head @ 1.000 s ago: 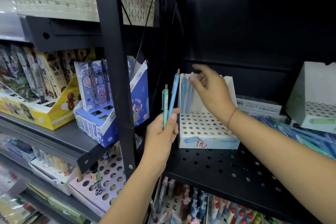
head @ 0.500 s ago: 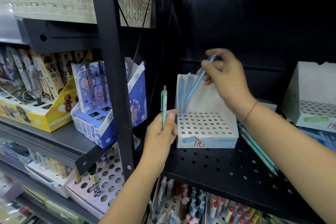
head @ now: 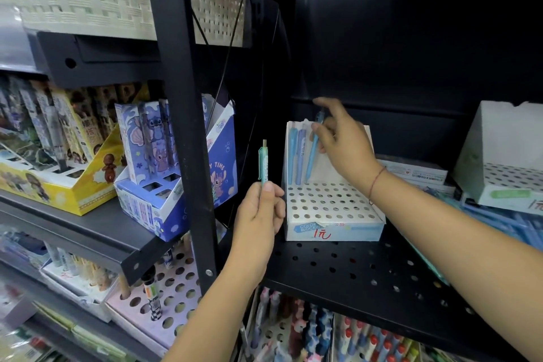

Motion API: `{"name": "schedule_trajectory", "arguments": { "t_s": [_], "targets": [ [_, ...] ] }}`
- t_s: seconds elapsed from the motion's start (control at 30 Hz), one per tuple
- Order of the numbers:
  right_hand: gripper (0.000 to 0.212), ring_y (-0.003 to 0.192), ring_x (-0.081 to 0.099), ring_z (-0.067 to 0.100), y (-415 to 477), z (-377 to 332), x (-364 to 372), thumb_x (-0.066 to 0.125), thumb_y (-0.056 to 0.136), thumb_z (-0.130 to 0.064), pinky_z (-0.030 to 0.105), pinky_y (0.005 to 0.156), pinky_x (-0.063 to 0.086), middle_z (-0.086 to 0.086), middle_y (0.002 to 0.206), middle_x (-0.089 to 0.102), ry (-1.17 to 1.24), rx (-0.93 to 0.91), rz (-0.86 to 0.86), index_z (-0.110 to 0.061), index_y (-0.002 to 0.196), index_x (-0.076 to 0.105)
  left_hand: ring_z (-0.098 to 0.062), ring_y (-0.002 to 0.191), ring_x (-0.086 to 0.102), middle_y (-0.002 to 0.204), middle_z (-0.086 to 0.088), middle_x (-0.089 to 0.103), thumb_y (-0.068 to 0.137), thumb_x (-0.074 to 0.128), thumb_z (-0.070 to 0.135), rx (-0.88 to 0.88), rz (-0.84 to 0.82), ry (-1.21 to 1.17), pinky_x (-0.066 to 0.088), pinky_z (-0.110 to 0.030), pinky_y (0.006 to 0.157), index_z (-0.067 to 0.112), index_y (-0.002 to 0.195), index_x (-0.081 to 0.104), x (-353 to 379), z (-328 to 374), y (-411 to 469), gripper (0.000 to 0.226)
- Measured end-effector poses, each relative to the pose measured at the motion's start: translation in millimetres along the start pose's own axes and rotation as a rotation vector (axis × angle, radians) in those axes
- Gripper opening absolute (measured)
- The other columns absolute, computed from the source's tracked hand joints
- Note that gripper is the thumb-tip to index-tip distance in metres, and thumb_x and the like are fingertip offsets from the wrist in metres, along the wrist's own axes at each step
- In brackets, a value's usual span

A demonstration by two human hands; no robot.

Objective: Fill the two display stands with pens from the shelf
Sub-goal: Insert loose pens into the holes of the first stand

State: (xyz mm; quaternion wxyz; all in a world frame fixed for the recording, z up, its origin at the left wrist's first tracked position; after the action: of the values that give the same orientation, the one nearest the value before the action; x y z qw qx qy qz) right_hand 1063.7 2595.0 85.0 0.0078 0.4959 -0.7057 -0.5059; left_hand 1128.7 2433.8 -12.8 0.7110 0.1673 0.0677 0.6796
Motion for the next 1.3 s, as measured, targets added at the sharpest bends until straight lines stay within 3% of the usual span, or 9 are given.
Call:
{"name": "schedule_trajectory", "arguments": {
  "t_s": [0.13,0.3,0.53,0.77,0.87,1.0,1.13,1.2,1.3],
  "targets": [
    [0.039,0.068,0.061,0.026,0,0,3,0.052,0.096,-0.015,0.044,0.072,0.053,0.012,0.072,0.062,-0.007,-0.02,-0.017,-0.022,0.134,0.045,-0.005,0.053,0.037,0.065,0.003,0.047,0.102,0.035,0.032,-0.004,-0.001,-0.017,0.034,-0.016,0.051,0.014,0.086,0.054,0,0,0,0.031],
    [0.035,0.069,0.058,0.016,-1,-1,1,0.055,0.095,-0.013,0.038,0.076,0.053,-0.005,0.07,0.054,-0.038,-0.041,0.017,-0.02,0.129,0.054,-0.004,0.052,0.036,0.065,0.002,0.047,0.102,0.035,0.031,-0.009,0.002,-0.026,0.034,-0.016,0.051,0.013,0.086,0.054,0,0,0,0.031],
    [0.034,0.077,0.06,0.018,-8,5,7,0.053,0.095,-0.012,0.039,0.083,0.053,0.002,0.085,0.063,0.019,0.013,-0.048,-0.018,0.129,0.058,-0.007,0.055,0.036,0.064,0.004,0.047,0.102,0.038,0.03,0.028,-0.015,0.017,0.034,-0.017,0.053,0.016,0.087,0.059,0,0,1,0.029],
    [0.036,0.075,0.051,0.005,-21,-19,-7,0.053,0.097,-0.026,0.013,0.074,0.044,-0.003,0.107,0.047,-0.028,-0.009,0.037,-0.022,0.132,0.053,-0.004,0.057,0.038,0.064,0.005,0.046,0.1,0.04,0.033,0.05,-0.033,0.056,0.036,-0.016,0.054,0.02,0.087,0.063,0,-1,1,0.029],
    [0.023,0.07,0.058,0.004,-34,-45,-3,0.056,0.095,-0.028,0.021,0.064,0.05,-0.001,0.098,0.06,0.337,0.115,-0.18,-0.022,0.117,0.061,-0.004,0.057,0.039,0.064,0.005,0.046,0.101,0.04,0.032,0.056,-0.039,0.073,0.035,-0.014,0.054,0.019,0.087,0.062,1,-2,2,0.029],
    [0.014,0.063,0.059,0.005,-54,-61,14,0.059,0.093,-0.013,0.016,0.058,0.049,-0.007,0.078,0.063,0.469,0.176,-0.389,-0.01,0.105,0.067,0.001,0.055,0.042,0.062,0.011,0.05,0.1,0.043,0.029,0.08,-0.067,0.077,0.035,-0.012,0.054,0.014,0.085,0.06,6,1,0,0.027],
    [0.013,0.062,0.058,0.005,-35,-49,-8,0.054,0.095,-0.007,0.017,0.058,0.049,0.0,0.081,0.066,0.506,0.236,-0.21,-0.009,0.096,0.067,0.005,0.088,0.054,0.105,0.007,0.059,0.092,0.058,0.031,0.048,-0.018,0.172,0.041,-0.009,0.076,0.031,0.1,0.057,3,-3,2,0.007],
    [0.013,0.059,0.057,0.004,-14,-38,-35,0.053,0.096,-0.008,0.016,0.056,0.048,-0.001,0.077,0.064,0.481,0.221,-0.009,-0.011,0.095,0.066,-0.001,0.114,0.048,0.128,0.006,0.049,0.09,0.062,0.031,-0.025,-0.03,0.222,0.041,-0.019,0.093,0.035,0.117,0.048,3,-10,5,0.03],
    [0.011,0.061,0.057,0.003,5,-23,-57,0.054,0.095,-0.013,0.015,0.059,0.05,-0.001,0.078,0.064,0.264,0.153,0.142,-0.014,0.098,0.065,-0.004,0.125,0.041,0.142,0.015,0.038,0.092,0.061,0.03,-0.092,-0.145,0.318,0.038,-0.026,0.099,0.036,0.145,0.027,10,-15,6,0.063]
  ]
}}
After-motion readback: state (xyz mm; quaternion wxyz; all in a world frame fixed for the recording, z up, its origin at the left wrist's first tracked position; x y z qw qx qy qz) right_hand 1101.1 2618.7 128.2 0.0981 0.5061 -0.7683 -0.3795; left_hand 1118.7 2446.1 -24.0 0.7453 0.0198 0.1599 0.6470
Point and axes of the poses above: each hand's wrist, its own y-axis towards the middle knuckle, its own x-axis out of the palm, z = x × y, the point moved 5 cm from there along y, towards the middle knuckle
